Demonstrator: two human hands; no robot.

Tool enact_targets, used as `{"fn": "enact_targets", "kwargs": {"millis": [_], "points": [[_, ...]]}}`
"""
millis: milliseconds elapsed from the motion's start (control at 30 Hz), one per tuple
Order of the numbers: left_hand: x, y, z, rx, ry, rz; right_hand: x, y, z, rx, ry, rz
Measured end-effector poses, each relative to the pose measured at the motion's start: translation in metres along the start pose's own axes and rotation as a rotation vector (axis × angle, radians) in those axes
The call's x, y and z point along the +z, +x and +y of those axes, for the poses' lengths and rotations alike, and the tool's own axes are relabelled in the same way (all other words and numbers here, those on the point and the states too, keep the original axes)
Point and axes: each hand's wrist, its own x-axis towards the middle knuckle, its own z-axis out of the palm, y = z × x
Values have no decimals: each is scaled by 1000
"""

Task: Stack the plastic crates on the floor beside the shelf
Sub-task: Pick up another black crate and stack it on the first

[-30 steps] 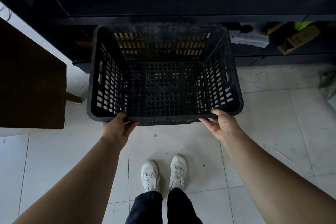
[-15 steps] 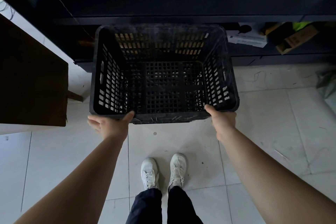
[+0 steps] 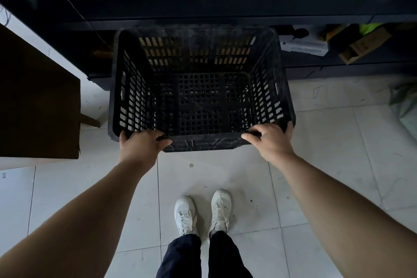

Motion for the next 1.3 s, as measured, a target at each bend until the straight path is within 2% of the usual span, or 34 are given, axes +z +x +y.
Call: {"fn": "enact_targets", "kwargs": {"millis": [100, 233, 300, 400, 500, 567, 700, 933, 1100, 1200, 1300], "points": [[-3, 7, 4, 22, 55, -17, 0, 6, -3, -36, -55, 36], [-2, 11, 2, 0, 66, -83, 0, 6, 1, -92, -138, -42], [1, 10, -2, -23, 71, -8, 1, 7, 5, -96, -152, -6], [0, 12, -9, -195, -109, 141, -1, 14, 8, 101, -7, 167], [2, 23, -15, -353, -269, 172, -5, 25, 8, 327, 206, 122], [1, 32, -18, -427, -339, 158, -7, 32, 6, 390, 310, 91], [-4, 46, -22, -497, -380, 144, -9, 45, 8, 396, 242, 90], [-5, 54, -27, -443, -339, 183, -13, 53, 13, 330, 238, 194], [-3, 50, -28, -427, -338, 134, -5, 47, 16, 333, 231, 135], [-4, 47, -30, -411, -339, 97, -8, 43, 13, 344, 126, 55], [-7, 38, -25, -320, -293, 47, -11, 34, 8, 245, 65, 9]]}}
